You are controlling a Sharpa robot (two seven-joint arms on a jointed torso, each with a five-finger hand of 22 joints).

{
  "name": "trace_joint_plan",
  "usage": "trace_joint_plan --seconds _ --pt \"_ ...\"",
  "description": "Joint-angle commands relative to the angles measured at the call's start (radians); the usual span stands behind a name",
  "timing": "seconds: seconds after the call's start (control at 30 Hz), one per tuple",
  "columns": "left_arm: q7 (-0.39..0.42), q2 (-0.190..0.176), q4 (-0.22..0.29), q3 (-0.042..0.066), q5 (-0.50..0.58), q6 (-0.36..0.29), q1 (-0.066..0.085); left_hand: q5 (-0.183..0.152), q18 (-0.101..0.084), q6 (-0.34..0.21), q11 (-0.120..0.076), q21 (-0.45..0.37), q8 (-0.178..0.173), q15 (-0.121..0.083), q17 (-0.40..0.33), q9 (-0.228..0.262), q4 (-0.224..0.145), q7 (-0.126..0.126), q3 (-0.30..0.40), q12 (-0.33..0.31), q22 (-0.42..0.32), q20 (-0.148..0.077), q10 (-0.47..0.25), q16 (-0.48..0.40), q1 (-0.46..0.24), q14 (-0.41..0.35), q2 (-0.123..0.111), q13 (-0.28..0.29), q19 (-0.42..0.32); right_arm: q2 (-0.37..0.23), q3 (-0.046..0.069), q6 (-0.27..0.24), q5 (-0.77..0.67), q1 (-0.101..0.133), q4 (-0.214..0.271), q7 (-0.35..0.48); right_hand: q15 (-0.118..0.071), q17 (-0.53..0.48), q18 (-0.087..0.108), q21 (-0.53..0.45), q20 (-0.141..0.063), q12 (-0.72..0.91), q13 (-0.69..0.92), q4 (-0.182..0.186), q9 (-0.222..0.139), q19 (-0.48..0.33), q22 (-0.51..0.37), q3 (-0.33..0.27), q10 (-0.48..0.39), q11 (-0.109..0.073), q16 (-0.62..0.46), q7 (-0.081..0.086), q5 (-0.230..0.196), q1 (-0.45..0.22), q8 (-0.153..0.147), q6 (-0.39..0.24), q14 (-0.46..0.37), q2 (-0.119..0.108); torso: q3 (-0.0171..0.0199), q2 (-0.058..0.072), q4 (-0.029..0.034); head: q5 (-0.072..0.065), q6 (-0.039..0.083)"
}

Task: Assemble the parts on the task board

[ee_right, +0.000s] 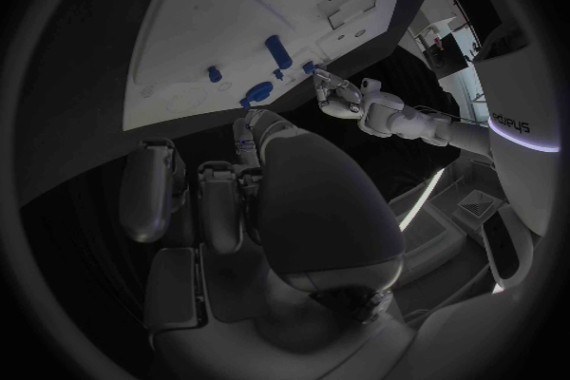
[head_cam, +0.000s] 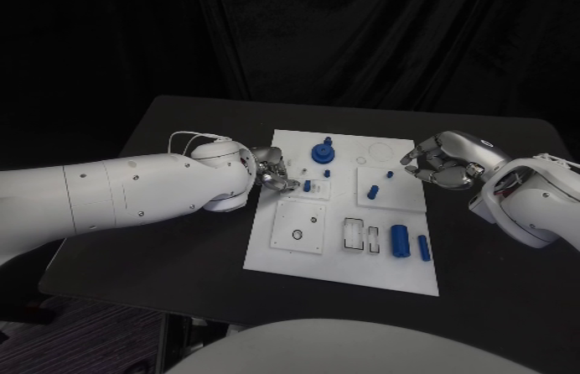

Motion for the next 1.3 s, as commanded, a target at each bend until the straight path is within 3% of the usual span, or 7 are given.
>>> trace_joint_plan --seconds 0.03,0.27,0.6,0.7,0.93,1.03,1.3 --pt "0.005 0.001 -0.003 -0.002 0.003 0.009 -0.003 -0.019 -0.006 -0.011 0.009 0.003 -0.006 0.009 0.263 -0.022 0.001 0.008 -0.020 0.004 0.263 0.009 0.104 0.007 -0.027 0.105 0.002 0.263 0.105 -0.001 0.001 0.006 -0.002 -0.003 0.000 -0.020 0.007 0.182 0.014 -0.005 0.000 -0.006 0.229 0.001 -0.001 -0.003 0.158 0.007 0.073 0.006 -0.007 -0.002 0.004 0.002 -0.006 0.004 0.083 -0.003 0.0007 0.000 0.0011 -0.002 0.000" --pt "0.019 0.001 -0.006 -0.002 0.003 0.001 -0.003 -0.047 -0.006 -0.028 0.015 0.003 -0.005 0.015 0.263 -0.051 0.002 0.014 -0.080 0.004 0.263 0.017 0.104 0.007 -0.082 0.105 0.014 0.263 0.105 0.000 0.001 0.007 -0.002 -0.003 -0.001 -0.020 0.007 0.182 0.014 -0.005 0.000 -0.006 0.229 0.001 -0.001 -0.003 0.158 0.007 0.073 0.006 -0.007 -0.002 0.004 0.002 -0.006 0.004 0.083 -0.003 -0.0002 -0.001 0.0005 0.001 0.000" --pt "0.039 0.003 -0.011 -0.002 0.003 -0.010 -0.003 -0.049 -0.006 -0.036 0.018 0.003 -0.004 0.018 0.263 -0.063 0.003 0.017 -0.104 0.004 0.263 0.020 0.104 0.007 -0.107 0.105 0.032 0.263 0.105 0.000 0.001 0.009 -0.002 -0.003 -0.001 -0.020 0.007 0.182 0.014 -0.005 0.000 -0.006 0.229 0.001 -0.001 -0.003 0.158 0.007 0.073 0.006 -0.007 -0.002 0.004 0.002 -0.006 0.004 0.083 -0.003 0.0001 -0.001 0.0014 0.001 0.000" --pt "0.050 0.001 -0.012 -0.002 0.003 -0.023 -0.003 -0.050 -0.006 -0.036 0.019 0.003 -0.002 0.019 0.263 -0.070 0.004 0.018 -0.124 0.004 0.263 0.021 0.104 0.007 -0.131 0.105 0.045 0.263 0.105 0.000 0.001 0.009 -0.002 -0.003 0.000 -0.020 0.007 0.182 0.014 -0.005 0.000 -0.006 0.229 0.001 -0.001 -0.003 0.158 0.007 0.073 0.006 -0.007 -0.002 0.004 0.002 -0.006 0.004 0.083 -0.003 0.0006 0.000 0.0016 0.000 0.000" --pt "0.092 -0.003 -0.016 -0.002 0.003 -0.065 -0.003 -0.018 -0.006 -0.024 0.018 0.003 0.007 0.019 0.263 -0.079 0.006 0.016 -0.197 0.004 0.263 0.023 0.104 0.007 -0.235 0.105 0.109 0.263 0.105 -0.001 0.001 0.008 -0.002 -0.003 0.001 -0.020 0.007 0.182 0.014 -0.005 0.000 -0.006 0.229 0.001 -0.001 -0.003 0.158 0.007 0.073 0.006 -0.007 -0.002 0.004 0.002 -0.006 0.004 0.083 -0.003 0.0001 0.000 0.0003 0.003 0.000" --pt "0.108 -0.005 -0.017 -0.002 0.003 -0.077 -0.003 -0.022 -0.006 -0.032 0.020 0.003 0.006 0.020 0.263 -0.079 0.006 0.018 -0.221 0.004 0.263 0.023 0.104 0.007 -0.258 0.105 0.129 0.263 0.105 -0.002 0.001 0.009 -0.002 -0.003 0.001 -0.020 0.007 0.182 0.014 -0.005 0.000 -0.006 0.229 0.001 -0.001 -0.003 0.158 0.007 0.073 0.006 -0.007 -0.002 0.004 0.002 -0.006 0.004 0.083 -0.003 -0.0001 0.001 0.0003 0.003 0.000" --pt "0.130 -0.009 -0.017 -0.002 0.003 -0.085 -0.003 -0.035 -0.006 -0.031 0.020 0.003 0.011 0.021 0.263 -0.076 0.005 0.018 -0.243 0.004 0.263 0.024 0.104 0.007 -0.271 0.105 0.154 0.263 0.105 -0.002 0.001 0.007 -0.002 -0.003 0.003 -0.019 0.007 0.182 0.014 -0.005 0.000 -0.006 0.229 0.001 -0.001 -0.003 0.158 0.007 0.073 0.006 -0.007 -0.002 0.004 0.002 -0.006 0.004 0.083 -0.003 0.0001 0.001 0.0014 0.003 0.000"
